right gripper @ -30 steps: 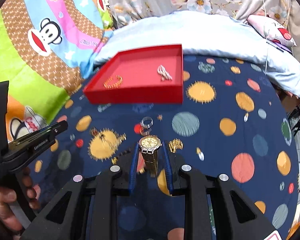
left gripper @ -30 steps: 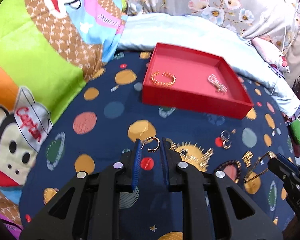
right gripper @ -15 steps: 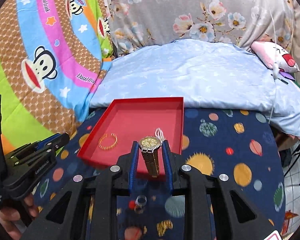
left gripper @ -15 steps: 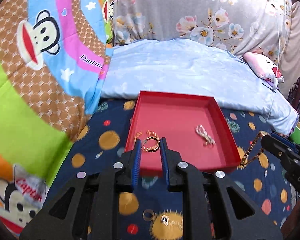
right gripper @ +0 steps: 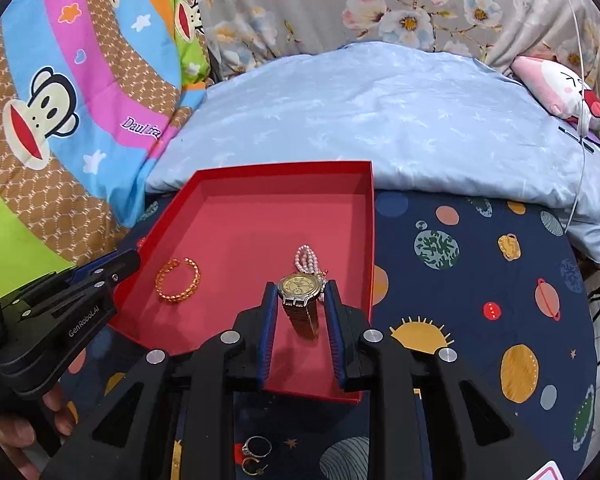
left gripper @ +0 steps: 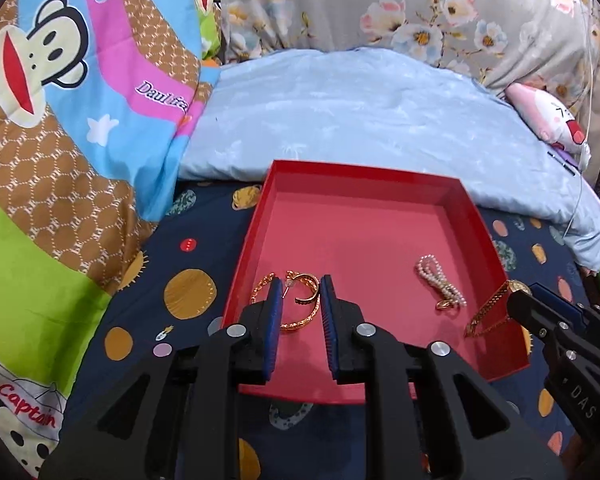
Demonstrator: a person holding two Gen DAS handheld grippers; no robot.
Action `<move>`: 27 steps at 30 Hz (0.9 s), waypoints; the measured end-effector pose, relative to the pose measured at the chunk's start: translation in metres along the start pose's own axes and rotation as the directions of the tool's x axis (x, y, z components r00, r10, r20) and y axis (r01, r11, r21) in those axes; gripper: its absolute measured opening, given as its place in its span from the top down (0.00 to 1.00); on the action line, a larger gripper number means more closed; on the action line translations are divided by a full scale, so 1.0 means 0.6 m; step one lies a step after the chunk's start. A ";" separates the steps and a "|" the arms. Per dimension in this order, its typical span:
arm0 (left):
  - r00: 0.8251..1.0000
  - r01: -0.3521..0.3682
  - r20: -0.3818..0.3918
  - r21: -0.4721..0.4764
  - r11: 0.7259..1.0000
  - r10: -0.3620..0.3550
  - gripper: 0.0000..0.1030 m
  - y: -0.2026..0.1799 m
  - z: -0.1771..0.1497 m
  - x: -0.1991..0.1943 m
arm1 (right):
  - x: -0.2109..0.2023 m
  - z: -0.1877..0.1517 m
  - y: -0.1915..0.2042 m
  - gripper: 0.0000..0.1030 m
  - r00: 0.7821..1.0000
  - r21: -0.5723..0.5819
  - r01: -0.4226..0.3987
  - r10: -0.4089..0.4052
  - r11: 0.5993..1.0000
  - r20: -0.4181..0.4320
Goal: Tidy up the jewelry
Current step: 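Lower the earring and watch into the red tray and open both tools, then grasp the black beaded bracelet with the left tool while the right tool grasps the gold chain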
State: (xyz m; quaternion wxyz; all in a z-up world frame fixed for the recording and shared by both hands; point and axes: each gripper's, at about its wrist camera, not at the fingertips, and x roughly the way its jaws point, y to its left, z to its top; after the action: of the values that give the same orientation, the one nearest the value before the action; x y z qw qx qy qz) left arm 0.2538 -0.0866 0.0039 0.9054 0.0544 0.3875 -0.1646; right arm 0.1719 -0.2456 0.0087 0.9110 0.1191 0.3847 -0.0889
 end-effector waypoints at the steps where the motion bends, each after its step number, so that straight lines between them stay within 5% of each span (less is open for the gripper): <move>1: 1.000 -0.001 -0.002 0.001 1.000 0.001 0.82 -0.001 -0.002 0.004 | 0.004 -0.001 -0.001 0.78 1.000 0.001 0.001 -0.001 1.000 -0.003; 8: 0.999 -0.016 -0.035 -0.009 1.000 0.016 0.78 -0.003 -0.004 0.031 | 0.010 -0.003 -0.004 0.76 1.000 -0.007 0.012 -0.012 1.000 0.009; 10: 0.999 -0.038 -0.036 -0.020 0.999 0.037 0.55 0.000 -0.005 0.031 | -0.003 -0.001 -0.004 0.74 0.999 -0.009 0.022 -0.021 1.000 0.028; 11: 0.998 -0.049 -0.027 -0.023 0.999 0.049 0.52 0.002 -0.006 0.027 | -0.008 0.000 -0.004 0.74 0.999 -0.008 0.022 -0.021 1.000 0.034; 18: 0.997 -0.073 0.018 -0.030 0.997 0.073 0.48 0.024 -0.025 -0.032 | -0.081 -0.027 -0.022 0.71 0.997 0.020 0.012 -0.013 1.000 0.071; 27: 0.999 -0.046 -0.027 -0.027 0.999 0.045 0.45 0.034 -0.143 -0.118 | -0.164 -0.146 -0.054 0.69 0.998 0.042 0.058 -0.059 0.997 0.027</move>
State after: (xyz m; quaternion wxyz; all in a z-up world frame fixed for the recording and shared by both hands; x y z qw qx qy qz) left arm 0.1565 -0.0297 -0.0054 0.9045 0.0529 0.4002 -0.1378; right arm 0.0365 -0.2443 0.0156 0.9107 0.1253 0.3732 -0.1250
